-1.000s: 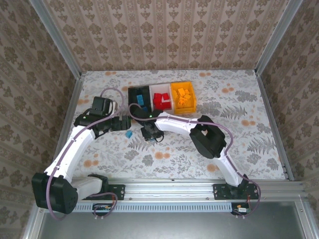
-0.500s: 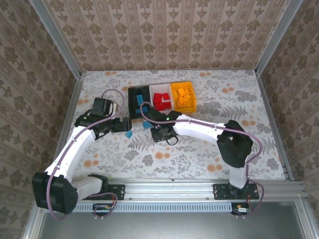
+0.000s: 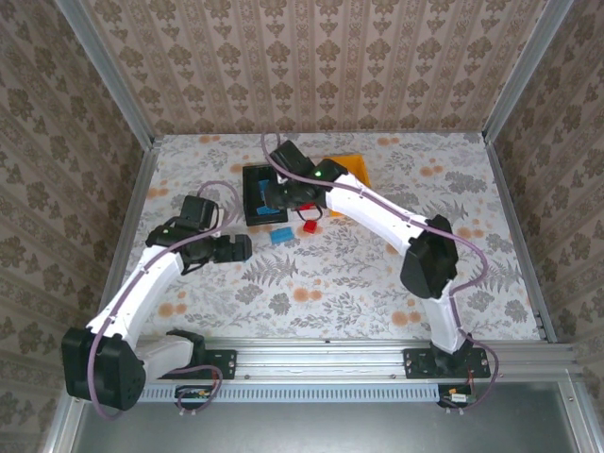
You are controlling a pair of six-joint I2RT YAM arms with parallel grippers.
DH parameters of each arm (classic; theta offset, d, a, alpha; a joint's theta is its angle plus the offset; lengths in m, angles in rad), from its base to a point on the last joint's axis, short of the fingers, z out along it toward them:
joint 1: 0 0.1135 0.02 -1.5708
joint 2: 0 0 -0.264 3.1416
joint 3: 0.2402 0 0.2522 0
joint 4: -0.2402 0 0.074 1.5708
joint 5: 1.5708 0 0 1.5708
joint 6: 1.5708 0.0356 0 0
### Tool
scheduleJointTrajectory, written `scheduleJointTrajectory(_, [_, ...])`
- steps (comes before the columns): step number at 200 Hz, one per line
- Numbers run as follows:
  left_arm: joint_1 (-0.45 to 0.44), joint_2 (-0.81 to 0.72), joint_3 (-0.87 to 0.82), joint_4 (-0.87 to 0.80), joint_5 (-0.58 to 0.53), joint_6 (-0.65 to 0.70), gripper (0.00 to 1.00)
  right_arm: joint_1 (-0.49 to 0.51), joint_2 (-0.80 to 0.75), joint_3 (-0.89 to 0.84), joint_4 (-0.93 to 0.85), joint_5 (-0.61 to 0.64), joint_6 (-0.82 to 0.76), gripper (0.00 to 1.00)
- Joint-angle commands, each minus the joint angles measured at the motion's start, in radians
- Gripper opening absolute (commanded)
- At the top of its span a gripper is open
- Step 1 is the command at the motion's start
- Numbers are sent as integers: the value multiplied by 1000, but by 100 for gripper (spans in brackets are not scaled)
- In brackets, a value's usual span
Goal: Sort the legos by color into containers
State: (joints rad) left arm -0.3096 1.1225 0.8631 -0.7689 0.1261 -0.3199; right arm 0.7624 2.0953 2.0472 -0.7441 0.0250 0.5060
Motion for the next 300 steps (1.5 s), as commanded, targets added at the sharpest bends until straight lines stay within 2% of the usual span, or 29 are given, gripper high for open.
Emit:
scheduleJointTrajectory(1, [-18,26,-11,-21,-12,-23,100,-26,119,137,-65,-32,-55,23])
scheduleJointTrajectory(60, [-38,125,-20,11,-4,-16,100,-104,374,454,-78,-98,-48,24])
scheduleJointTrajectory(86, [-52,178,-24,37,-17,-16,100,-117,418,480,-49,-146,-26,28])
scheduleJointTrajectory(101, [-56,213,-24,52,-20,-18,99,-120,424,481,-36,-166,-17,39])
scheduleJointTrajectory(116, [-60,241,-24,72,-25,-22,97,-122,422,482,-36,-178,-17,45])
scheduleJointTrajectory(161, [-61,306,-32,109,-39,-25,86,-133,356,455,-69,-188,-37,51])
scheduleJointTrajectory(187, [-61,328,-33,121,-42,-23,81,-134,237,294,-32,-194,-33,53])
scheduleJointTrajectory(225, [-60,367,-31,150,-47,-14,73,-134,-62,-208,189,-197,11,54])
scheduleJointTrajectory(249, [-60,411,-21,167,-46,-7,69,-134,-202,-448,269,-190,39,54])
scheduleJointTrajectory(300, [-60,471,20,204,-93,16,67,-129,-387,-789,344,-191,97,54])
